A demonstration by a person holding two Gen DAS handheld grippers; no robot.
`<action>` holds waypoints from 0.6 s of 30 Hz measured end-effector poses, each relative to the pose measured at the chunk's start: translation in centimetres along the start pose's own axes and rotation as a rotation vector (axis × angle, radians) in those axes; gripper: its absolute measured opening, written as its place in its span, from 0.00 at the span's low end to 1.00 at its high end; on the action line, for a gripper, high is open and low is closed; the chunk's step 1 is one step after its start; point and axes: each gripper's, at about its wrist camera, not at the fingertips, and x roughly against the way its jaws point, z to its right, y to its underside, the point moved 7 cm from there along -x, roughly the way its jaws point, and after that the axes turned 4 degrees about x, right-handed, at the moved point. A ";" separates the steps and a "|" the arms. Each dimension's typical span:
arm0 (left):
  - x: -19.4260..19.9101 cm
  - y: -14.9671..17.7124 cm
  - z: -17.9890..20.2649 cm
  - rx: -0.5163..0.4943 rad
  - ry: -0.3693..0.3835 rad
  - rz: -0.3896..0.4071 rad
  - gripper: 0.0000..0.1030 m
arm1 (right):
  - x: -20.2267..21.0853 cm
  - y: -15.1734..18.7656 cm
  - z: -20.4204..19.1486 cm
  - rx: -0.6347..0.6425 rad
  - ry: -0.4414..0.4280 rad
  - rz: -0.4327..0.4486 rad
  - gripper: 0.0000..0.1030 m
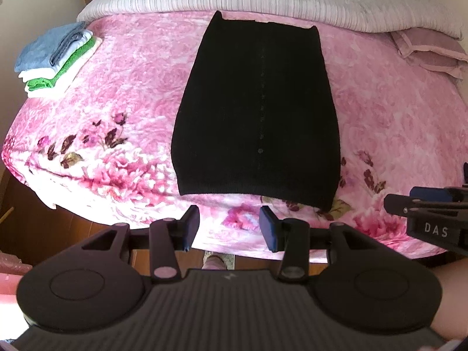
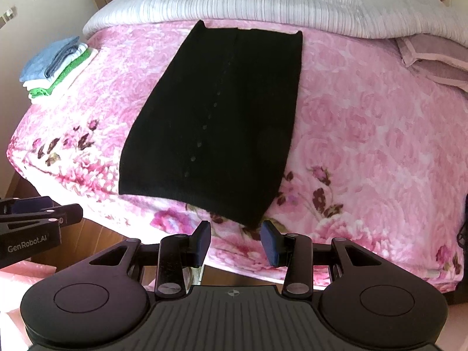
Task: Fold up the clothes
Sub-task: 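Release the garment and raise both open grippers above it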
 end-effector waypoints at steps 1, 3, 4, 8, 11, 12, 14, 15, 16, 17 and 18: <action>0.0 -0.1 0.1 -0.003 0.000 0.003 0.40 | 0.0 0.0 0.0 0.000 -0.001 0.000 0.40; 0.0 -0.2 0.1 -0.007 0.000 0.003 0.40 | 0.0 -0.1 0.1 0.000 -0.004 -0.001 0.40; 0.0 -0.2 0.2 -0.009 0.001 0.001 0.40 | -0.1 -0.1 0.1 0.000 -0.005 -0.002 0.40; -0.3 -0.2 0.3 -0.018 0.001 -0.006 0.40 | -0.2 -0.2 0.3 -0.007 -0.009 -0.006 0.40; -0.5 -0.5 0.4 -0.031 0.003 -0.008 0.40 | -0.3 -0.3 0.4 -0.015 -0.011 -0.007 0.40; -0.5 -0.7 0.5 -0.034 0.003 -0.006 0.40 | -0.3 -0.5 0.5 -0.018 -0.010 -0.005 0.40; -0.6 -1.1 0.6 -0.040 0.005 -0.002 0.40 | -0.3 -0.7 0.6 -0.024 -0.009 0.000 0.40; -0.7 -1.3 0.6 -0.044 0.006 0.000 0.40 | -0.3 -0.9 0.7 -0.027 -0.007 0.001 0.40; -0.7 -1.6 0.7 -0.047 0.007 0.002 0.40 | -0.4 -1.1 0.8 -0.031 -0.006 0.003 0.40; -0.8 -1.8 0.7 -0.051 0.008 0.003 0.40 | -0.5 -1.2 0.9 -0.035 -0.005 0.005 0.40; -1.0 -2.0 0.7 -0.055 0.009 0.003 0.40 | -0.5 -1.4 1.0 -0.039 -0.004 0.006 0.40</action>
